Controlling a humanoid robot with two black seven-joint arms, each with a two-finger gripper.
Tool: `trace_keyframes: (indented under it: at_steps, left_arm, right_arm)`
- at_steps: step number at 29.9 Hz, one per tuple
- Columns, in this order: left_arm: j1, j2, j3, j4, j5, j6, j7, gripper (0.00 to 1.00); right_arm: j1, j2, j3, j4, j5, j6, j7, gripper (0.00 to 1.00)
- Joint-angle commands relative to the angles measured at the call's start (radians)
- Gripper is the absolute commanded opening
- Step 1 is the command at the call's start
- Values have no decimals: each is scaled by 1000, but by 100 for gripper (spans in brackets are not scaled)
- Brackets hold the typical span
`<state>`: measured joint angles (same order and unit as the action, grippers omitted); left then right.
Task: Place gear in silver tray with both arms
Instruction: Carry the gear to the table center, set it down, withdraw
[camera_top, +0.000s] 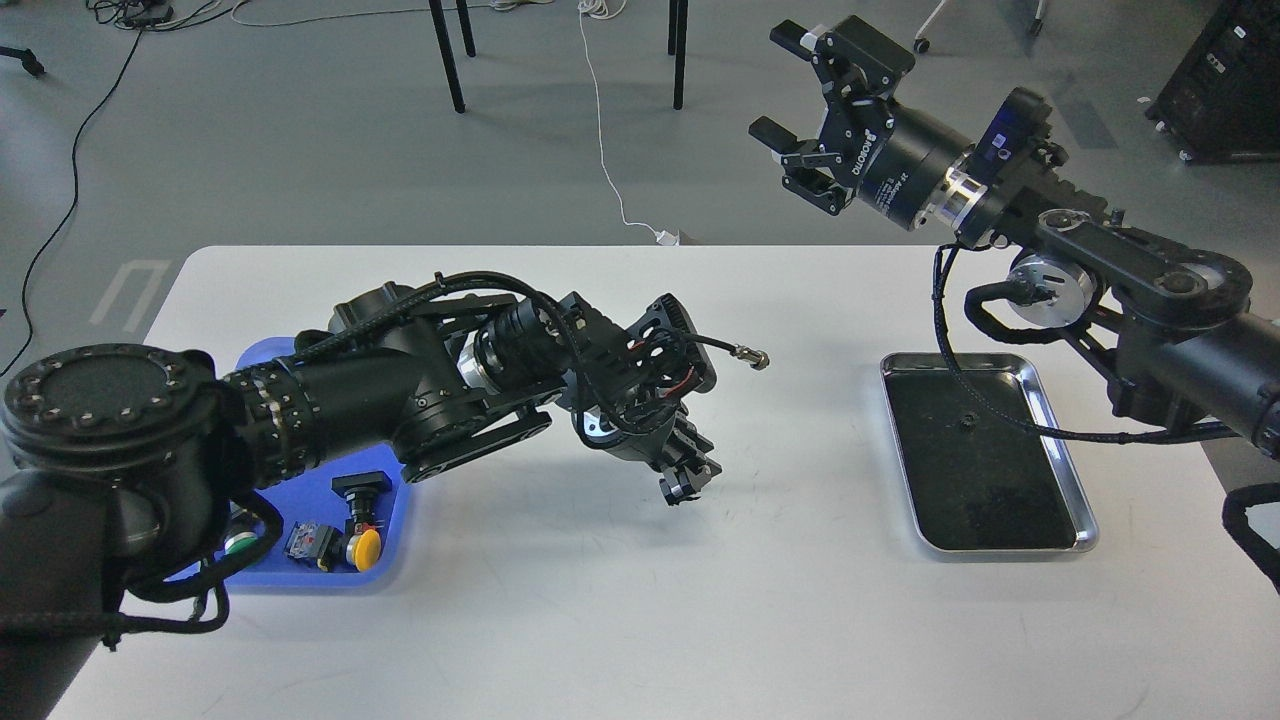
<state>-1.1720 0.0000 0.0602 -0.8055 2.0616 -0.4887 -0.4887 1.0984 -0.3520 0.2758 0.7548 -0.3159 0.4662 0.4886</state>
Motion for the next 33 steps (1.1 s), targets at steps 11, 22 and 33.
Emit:
trace_keyframes:
  at_steps: [11, 22, 33]
  left_arm:
    - [52, 0, 3, 0, 0, 0, 0, 17]
    - [68, 0, 3, 0, -6, 0, 0, 58]
    - [37, 29, -28, -26, -216, 0, 0, 82]
  right_arm:
    - [-3, -5, 0, 0, 0, 0, 0, 95]
    - [-15, -5, 0, -2, 0, 0, 0, 95]
    - [-41, -80, 2, 14, 9, 11, 0, 96]
